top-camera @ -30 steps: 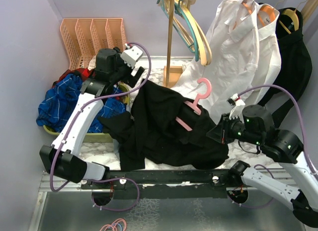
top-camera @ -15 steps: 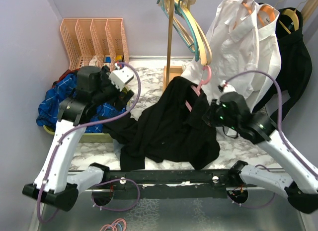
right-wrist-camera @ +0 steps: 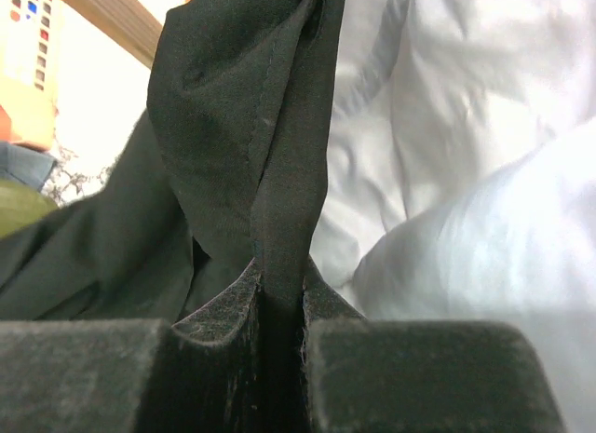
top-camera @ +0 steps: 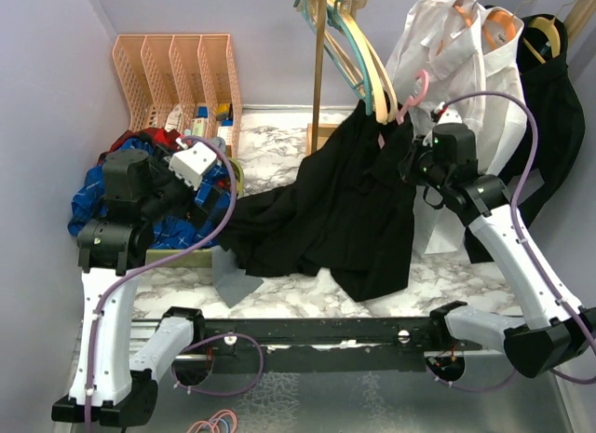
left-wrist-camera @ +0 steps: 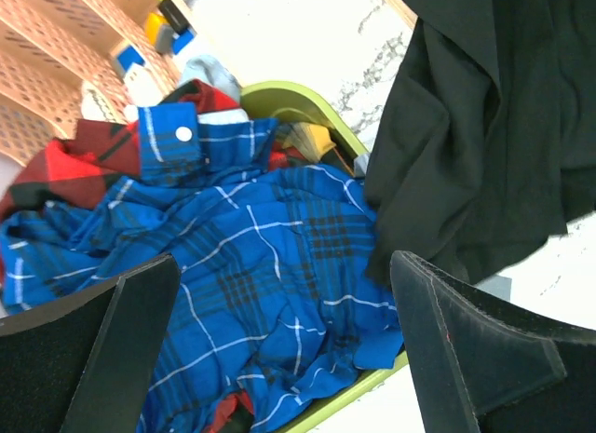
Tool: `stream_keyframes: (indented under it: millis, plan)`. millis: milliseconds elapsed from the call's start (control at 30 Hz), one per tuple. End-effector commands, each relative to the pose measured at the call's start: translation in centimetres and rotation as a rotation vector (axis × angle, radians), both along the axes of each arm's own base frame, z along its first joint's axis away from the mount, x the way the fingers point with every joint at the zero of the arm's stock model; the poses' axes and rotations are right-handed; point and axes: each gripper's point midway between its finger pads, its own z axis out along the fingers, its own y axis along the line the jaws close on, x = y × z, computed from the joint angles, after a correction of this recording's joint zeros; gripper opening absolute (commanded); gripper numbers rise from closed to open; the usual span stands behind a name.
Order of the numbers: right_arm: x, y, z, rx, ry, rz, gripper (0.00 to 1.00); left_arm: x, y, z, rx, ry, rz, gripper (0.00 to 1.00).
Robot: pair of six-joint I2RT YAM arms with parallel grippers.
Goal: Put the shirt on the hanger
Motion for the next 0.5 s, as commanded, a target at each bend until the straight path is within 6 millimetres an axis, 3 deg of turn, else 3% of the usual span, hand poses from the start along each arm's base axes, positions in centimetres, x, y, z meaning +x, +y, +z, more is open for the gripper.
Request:
stream_keyframes:
  millis: [0, 100, 267, 467]
  plan:
    - [3.3, 0.9, 6.8, -0.02, -0.236, 0.092, 0.01, 0.3, -0.8, -2.6, -0.038, 0.074, -0.023, 0.99]
    - [4.2, 0.7, 8.6, -0.088, -0.278, 0.116, 0.01, -0.1, -1.3, -4.1, -0.052, 0.114, -0.051, 0.99]
    - [5.7, -1.3, 9.7, -0.262, -0.289, 0.078, 0.01, -0.6, -1.2, -5.8, -0.053, 0.151, -0.049, 0.99]
    - [6.8, -2.8, 13.1, -0.37, -0.378, 0.035, 0.01, -0.8, -1.8, -5.8, -0.069, 0.158, -0.075, 0.99]
